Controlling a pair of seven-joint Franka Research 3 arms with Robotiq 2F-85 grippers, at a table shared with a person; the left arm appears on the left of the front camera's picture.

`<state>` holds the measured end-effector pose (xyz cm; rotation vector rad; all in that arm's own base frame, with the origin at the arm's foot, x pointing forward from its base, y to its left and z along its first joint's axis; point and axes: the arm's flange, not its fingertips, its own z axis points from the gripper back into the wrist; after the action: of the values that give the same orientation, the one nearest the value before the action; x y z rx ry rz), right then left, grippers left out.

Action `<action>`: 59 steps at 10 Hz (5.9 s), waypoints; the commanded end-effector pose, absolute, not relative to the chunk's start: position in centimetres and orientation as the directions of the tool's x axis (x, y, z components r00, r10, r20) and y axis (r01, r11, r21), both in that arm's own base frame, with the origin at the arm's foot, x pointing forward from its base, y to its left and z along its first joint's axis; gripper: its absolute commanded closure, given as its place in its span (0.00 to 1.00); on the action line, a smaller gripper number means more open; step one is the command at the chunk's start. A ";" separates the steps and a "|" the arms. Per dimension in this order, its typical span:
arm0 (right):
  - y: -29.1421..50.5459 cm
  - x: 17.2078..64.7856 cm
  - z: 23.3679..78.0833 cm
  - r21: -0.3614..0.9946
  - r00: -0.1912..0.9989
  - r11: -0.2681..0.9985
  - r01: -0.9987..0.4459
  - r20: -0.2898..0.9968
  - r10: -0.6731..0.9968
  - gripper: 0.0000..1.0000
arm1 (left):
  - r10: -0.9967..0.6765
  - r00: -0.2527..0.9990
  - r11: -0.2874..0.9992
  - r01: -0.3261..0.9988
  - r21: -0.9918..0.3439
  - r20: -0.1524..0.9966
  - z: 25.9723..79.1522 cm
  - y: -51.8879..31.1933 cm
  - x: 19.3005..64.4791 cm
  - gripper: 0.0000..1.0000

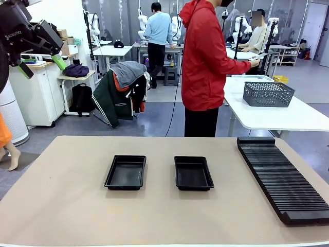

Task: Inspect and transfer BCBs to ESD trays.
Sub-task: Pick up the Blank PCB from the PCB Rack and place it in the left ESD tray.

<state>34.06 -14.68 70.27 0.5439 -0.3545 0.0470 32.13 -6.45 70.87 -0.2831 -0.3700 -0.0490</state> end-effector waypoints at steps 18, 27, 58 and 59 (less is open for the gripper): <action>-14.7 34.0 70.2 0.500 0.939 0.856 -0.133 0.341 -0.053 0.00 | 0.004 0.933 0.959 0.098 -0.265 0.361 70.8 -6.4 32.1 0.00; -14.7 34.0 70.2 0.500 0.939 0.856 -0.133 0.341 -0.053 0.00 | 0.004 0.933 0.959 0.098 -0.265 0.361 70.8 -6.4 32.1 0.00; -11.9 37.6 64.8 0.126 0.773 0.805 -0.579 0.399 0.494 0.00 | 0.004 0.933 0.959 0.098 -0.265 0.361 70.8 -6.4 32.1 0.00; -11.7 38.1 63.6 0.078 0.707 0.747 -0.660 0.400 0.583 0.00 | 0.004 0.933 0.959 0.098 -0.265 0.361 70.8 -6.4 32.1 0.00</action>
<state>38.04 -11.61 64.75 0.2664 -0.3354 0.6041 32.12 -6.48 70.89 -0.2828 -0.3702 -0.0497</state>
